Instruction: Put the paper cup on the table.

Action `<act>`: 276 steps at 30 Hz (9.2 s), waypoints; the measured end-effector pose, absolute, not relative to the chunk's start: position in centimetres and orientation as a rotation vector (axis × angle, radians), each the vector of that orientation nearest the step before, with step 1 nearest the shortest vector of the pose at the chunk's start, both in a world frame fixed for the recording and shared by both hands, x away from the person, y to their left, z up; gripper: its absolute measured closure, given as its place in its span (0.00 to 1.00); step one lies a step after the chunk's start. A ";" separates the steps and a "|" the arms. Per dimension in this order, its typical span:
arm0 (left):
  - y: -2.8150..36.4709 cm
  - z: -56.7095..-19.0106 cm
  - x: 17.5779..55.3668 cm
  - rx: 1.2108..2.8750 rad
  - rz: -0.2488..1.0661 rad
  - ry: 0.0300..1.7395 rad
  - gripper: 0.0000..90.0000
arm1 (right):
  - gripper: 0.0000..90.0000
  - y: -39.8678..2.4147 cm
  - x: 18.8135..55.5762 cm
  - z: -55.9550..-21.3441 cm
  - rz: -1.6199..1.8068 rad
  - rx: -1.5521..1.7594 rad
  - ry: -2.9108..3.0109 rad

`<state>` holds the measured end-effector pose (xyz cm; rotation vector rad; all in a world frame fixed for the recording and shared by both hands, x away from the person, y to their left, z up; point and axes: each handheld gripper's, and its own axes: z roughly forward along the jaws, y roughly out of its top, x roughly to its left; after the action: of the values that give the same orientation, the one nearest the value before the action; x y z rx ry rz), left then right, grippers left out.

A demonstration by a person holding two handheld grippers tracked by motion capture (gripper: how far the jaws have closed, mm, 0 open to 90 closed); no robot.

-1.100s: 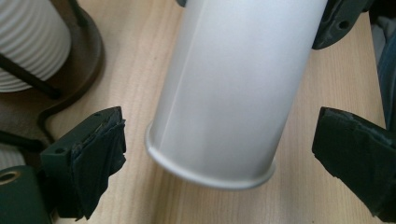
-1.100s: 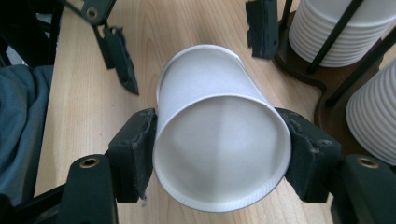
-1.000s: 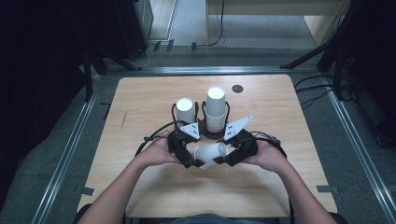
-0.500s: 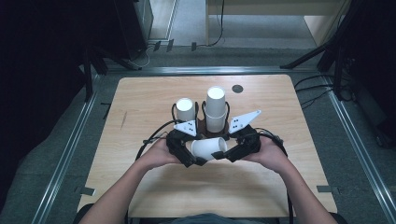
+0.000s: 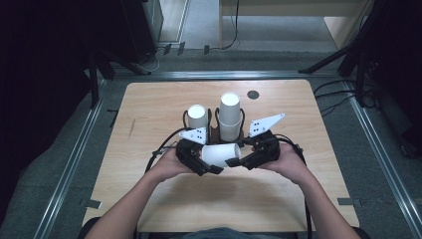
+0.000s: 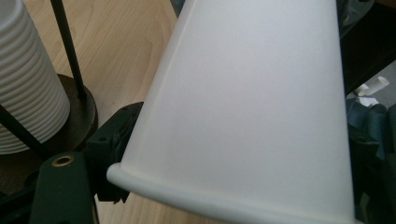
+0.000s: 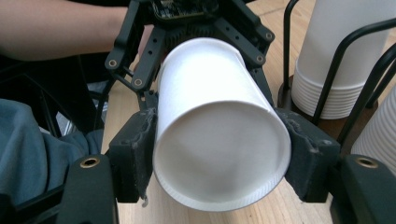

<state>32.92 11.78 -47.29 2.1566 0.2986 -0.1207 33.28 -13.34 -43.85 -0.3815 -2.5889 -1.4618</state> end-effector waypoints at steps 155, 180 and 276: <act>9.6 -46.0 34.1 2.547 -0.182 0.465 0.24 | 0.34 -9.6 33.1 -49.0 -1.110 -0.281 -2.887; 11.5 -45.2 33.2 2.194 -0.051 0.529 0.04 | 0.36 -11.3 33.5 -47.2 -1.294 -0.360 -2.803; 16.0 -45.7 34.3 2.477 0.056 0.574 0.27 | 0.25 -15.4 34.1 -47.0 -1.315 -0.635 -2.885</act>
<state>34.30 15.95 -45.74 2.4767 0.5738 0.0556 34.06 -15.42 -47.00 -0.6350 -2.8847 -1.3150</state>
